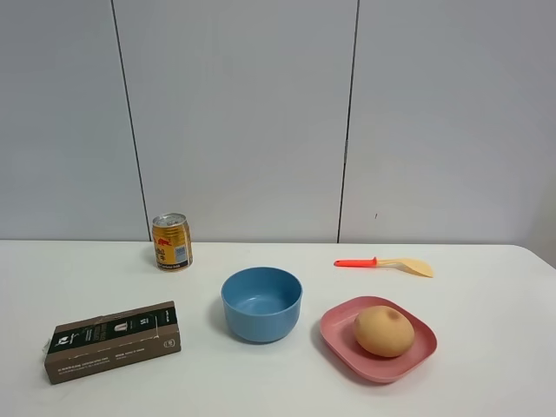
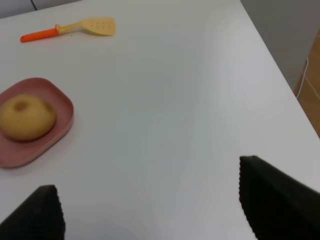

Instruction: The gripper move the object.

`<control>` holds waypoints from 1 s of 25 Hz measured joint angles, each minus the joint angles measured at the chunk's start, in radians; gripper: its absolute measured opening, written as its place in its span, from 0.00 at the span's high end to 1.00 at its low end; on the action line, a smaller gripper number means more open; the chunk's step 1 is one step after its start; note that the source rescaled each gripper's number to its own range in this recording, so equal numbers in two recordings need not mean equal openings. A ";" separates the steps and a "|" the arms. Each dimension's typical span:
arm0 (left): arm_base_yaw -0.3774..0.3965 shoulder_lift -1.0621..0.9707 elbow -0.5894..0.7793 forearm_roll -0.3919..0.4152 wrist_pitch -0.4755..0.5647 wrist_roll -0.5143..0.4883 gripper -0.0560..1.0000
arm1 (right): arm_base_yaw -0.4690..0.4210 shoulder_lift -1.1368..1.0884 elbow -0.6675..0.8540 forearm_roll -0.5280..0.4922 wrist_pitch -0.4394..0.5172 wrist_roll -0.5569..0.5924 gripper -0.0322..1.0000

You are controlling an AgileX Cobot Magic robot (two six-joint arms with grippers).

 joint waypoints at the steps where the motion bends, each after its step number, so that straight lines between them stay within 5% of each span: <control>1: 0.000 -0.053 0.030 0.000 0.008 -0.014 0.04 | 0.000 0.000 0.000 0.000 0.000 0.000 0.00; 12: 0.000 -0.463 0.287 0.000 0.101 -0.138 0.04 | 0.000 0.000 0.000 0.000 0.000 0.002 0.00; 25: 0.000 -0.496 0.361 0.013 0.155 -0.155 0.04 | 0.000 0.000 0.000 0.000 0.000 0.002 0.00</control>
